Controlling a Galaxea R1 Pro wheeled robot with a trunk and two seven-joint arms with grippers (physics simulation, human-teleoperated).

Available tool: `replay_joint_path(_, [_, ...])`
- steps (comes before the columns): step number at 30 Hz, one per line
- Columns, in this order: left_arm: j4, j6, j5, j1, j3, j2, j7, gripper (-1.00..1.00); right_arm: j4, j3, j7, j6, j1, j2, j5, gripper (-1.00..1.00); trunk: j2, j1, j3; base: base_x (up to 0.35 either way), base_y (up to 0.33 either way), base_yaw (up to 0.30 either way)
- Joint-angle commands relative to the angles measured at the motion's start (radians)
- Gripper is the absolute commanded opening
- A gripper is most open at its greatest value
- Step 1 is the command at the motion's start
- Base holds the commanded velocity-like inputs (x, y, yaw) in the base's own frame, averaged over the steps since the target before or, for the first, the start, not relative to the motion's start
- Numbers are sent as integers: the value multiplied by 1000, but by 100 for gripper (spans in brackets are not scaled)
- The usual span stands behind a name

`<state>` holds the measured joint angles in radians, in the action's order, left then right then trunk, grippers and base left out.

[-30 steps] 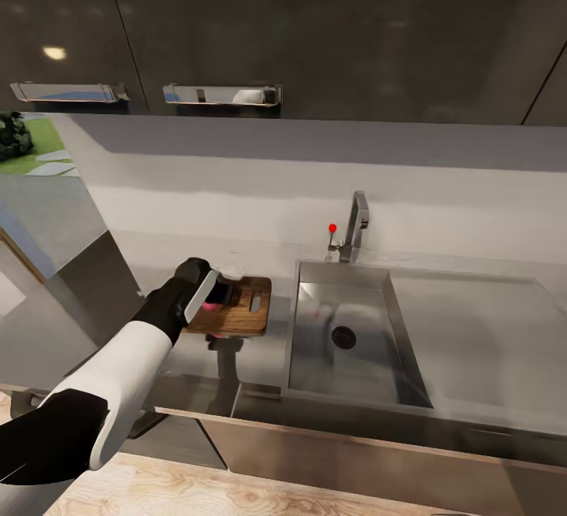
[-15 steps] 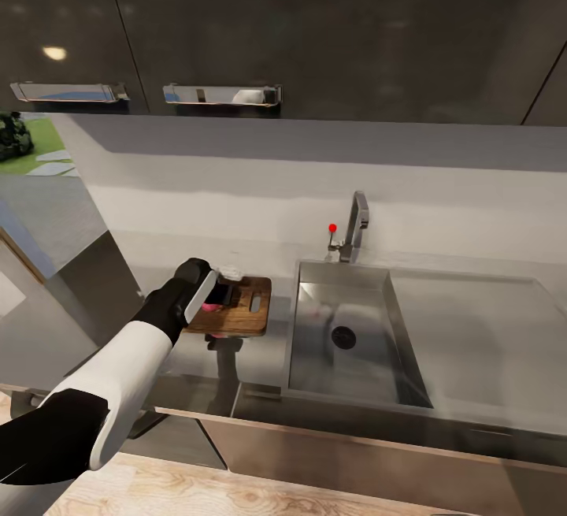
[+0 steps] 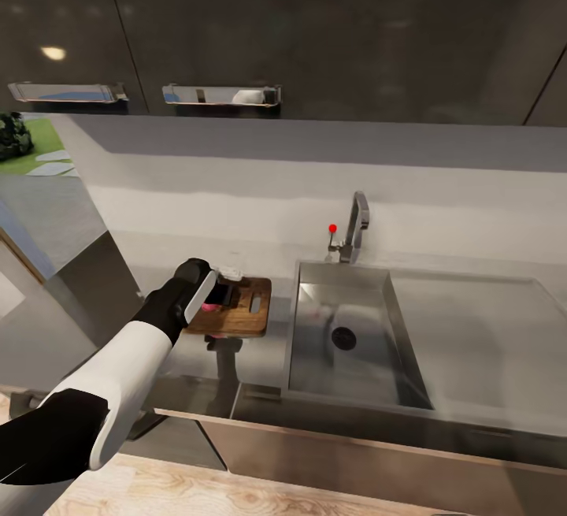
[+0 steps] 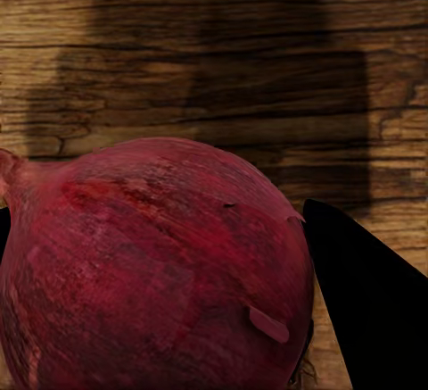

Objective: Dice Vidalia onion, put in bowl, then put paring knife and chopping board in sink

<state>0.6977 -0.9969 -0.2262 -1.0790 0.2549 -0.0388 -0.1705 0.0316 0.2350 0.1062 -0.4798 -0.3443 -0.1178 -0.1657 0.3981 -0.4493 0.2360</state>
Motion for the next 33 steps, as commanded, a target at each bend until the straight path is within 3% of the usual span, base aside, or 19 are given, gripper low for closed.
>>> replay_joint_path(1, [1,-3,-10,-1,3,0,-9,-100,-1,9,4,-3,-1,0,-7,100,2,-1,2,115,0,0])
replay_joint_path(33, [-21,-3,-10,-1,4,-1,-7,-100,-7,9,4,-3,-1,0,-6,100,2,-1,2,10,0,0])
